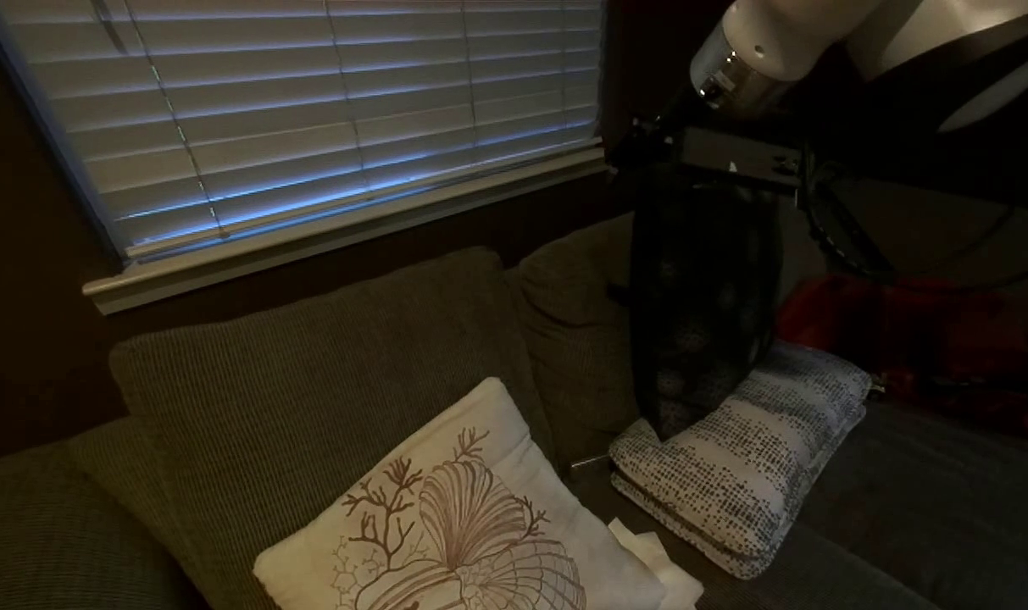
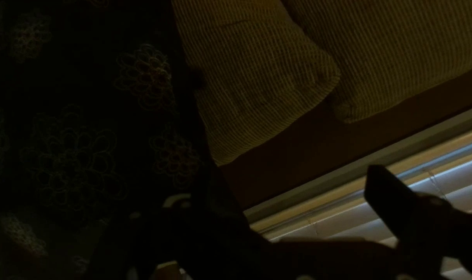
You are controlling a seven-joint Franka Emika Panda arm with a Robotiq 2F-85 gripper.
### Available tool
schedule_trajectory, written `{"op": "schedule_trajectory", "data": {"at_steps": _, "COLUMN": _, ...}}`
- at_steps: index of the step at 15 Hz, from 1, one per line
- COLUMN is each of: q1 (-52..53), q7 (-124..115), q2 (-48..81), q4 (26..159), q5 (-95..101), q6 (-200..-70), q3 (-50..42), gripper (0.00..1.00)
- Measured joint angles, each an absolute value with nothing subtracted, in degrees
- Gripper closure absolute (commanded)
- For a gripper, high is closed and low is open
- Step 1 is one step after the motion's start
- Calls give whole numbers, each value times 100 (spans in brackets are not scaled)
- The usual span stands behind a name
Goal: Put the brown pillow on the white pillow
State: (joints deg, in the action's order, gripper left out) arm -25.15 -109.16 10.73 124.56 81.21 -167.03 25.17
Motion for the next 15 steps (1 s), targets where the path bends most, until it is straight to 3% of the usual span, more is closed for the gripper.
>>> {"op": "schedule_trajectory", "data": {"at_steps": 3, "q1": -1730, "q7": -9707, "q2": 844, "q4": 12627, "q5": 7283, "q6": -16328, "q3": 1800, "gripper": 0}}
{"op": "schedule_trajectory", "data": {"at_steps": 15, "q1": -1714, "q7": -7783, "q2": -417, "q4": 13145, "q5": 6784, "q6": -14991, "q3": 2022, "gripper": 0}}
